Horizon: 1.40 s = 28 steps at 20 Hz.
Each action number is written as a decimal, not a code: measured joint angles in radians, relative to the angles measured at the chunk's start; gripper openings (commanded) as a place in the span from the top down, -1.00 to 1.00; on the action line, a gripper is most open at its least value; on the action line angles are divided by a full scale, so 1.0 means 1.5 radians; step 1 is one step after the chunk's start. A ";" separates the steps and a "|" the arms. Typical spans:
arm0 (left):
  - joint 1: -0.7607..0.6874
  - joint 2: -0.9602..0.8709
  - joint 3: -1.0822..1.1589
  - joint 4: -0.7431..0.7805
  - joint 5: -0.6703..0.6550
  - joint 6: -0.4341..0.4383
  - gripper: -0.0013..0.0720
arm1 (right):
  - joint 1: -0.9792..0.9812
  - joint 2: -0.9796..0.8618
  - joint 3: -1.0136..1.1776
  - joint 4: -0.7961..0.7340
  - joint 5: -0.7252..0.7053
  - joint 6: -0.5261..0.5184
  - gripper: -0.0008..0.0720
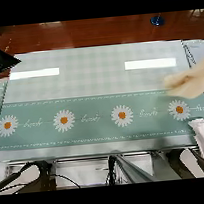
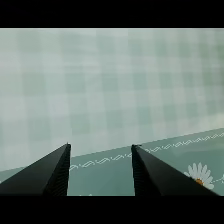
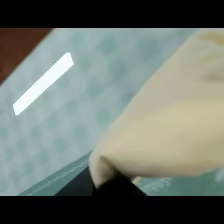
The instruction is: Fold the shirts.
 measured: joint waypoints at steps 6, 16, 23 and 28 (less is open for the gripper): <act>0.000 -0.001 0.000 -0.015 0.006 0.001 -0.29 | -0.116 0.030 0.007 -0.282 0.121 -0.047 0.92; 0.002 -0.001 0.000 -0.019 0.049 0.002 -0.29 | -0.214 0.060 -0.175 -0.582 0.144 -0.104 0.92; 0.002 0.000 0.000 -0.019 0.072 0.004 -0.29 | -0.336 0.074 -0.315 -0.762 0.111 -0.114 0.91; 0.002 0.003 0.001 -0.022 0.074 0.003 -0.29 | -0.402 0.076 -0.342 -0.831 0.045 -0.118 0.51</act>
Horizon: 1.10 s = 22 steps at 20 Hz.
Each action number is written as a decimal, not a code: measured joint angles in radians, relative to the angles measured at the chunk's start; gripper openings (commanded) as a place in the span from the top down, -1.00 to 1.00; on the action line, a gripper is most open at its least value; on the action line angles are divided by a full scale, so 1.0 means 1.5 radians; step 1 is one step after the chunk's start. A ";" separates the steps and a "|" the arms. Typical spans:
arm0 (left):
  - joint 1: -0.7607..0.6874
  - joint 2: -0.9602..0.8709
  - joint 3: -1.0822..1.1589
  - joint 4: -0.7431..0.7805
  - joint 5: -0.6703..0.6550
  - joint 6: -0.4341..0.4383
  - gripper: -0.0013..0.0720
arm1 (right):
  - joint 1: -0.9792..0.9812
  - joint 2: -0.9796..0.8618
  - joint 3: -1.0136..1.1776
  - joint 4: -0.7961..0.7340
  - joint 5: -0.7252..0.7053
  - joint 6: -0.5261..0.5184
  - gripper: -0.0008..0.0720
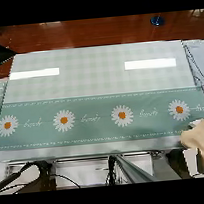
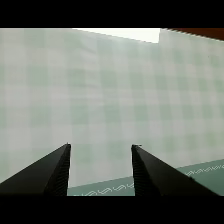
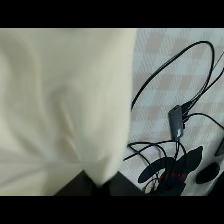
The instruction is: Fold the shirts.
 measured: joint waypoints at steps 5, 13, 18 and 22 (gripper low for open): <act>0.000 0.000 0.000 -0.006 0.003 0.000 -0.29 | -0.046 0.000 -0.057 -0.030 -0.065 -0.011 -0.39; -0.002 -0.012 0.000 0.003 0.007 0.006 -0.31 | -0.073 -0.004 -0.085 0.225 -0.445 0.076 -0.25; -0.013 -0.043 0.000 0.006 0.089 0.089 -0.31 | 0.085 -0.101 -0.008 0.859 -0.683 -0.124 0.31; -0.082 -0.074 0.000 0.052 0.151 0.086 -0.31 | 0.504 -0.349 0.230 1.107 -0.570 -0.272 0.28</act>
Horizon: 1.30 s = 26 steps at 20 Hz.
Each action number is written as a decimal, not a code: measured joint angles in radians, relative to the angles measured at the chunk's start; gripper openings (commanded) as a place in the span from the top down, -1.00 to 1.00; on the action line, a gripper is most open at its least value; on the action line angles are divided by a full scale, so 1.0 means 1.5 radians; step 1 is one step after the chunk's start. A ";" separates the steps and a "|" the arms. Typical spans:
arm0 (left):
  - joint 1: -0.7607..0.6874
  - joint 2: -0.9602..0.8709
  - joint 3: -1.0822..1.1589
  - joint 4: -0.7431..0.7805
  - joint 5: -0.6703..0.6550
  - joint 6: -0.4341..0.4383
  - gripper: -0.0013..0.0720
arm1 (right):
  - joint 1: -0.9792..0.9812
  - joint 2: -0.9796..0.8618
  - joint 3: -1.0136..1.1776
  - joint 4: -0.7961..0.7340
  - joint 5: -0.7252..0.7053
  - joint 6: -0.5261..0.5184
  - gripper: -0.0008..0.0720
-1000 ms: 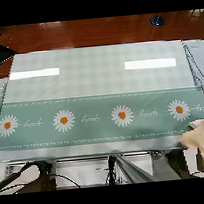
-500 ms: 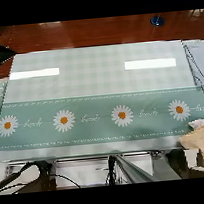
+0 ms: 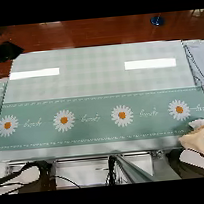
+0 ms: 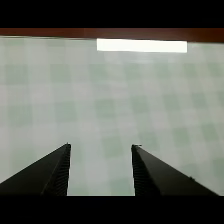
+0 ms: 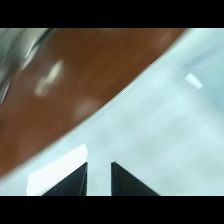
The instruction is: Fold the shirts.
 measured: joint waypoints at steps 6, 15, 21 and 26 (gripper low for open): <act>-0.201 -0.060 0.000 0.320 -0.061 -0.149 -1.00 | 0.371 -0.144 0.145 -0.528 0.226 0.170 -0.41; -0.300 -0.149 0.000 0.475 -0.053 -0.300 -1.00 | 0.400 -0.168 0.168 -0.680 0.308 0.241 -0.54; -0.305 -0.159 0.000 0.484 0.009 -0.324 -1.00 | 0.397 -0.169 0.169 -0.653 0.260 0.245 -0.54; -0.305 -0.160 0.000 0.486 0.023 -0.329 -1.00 | 0.397 -0.169 0.169 -0.648 0.251 0.247 -0.54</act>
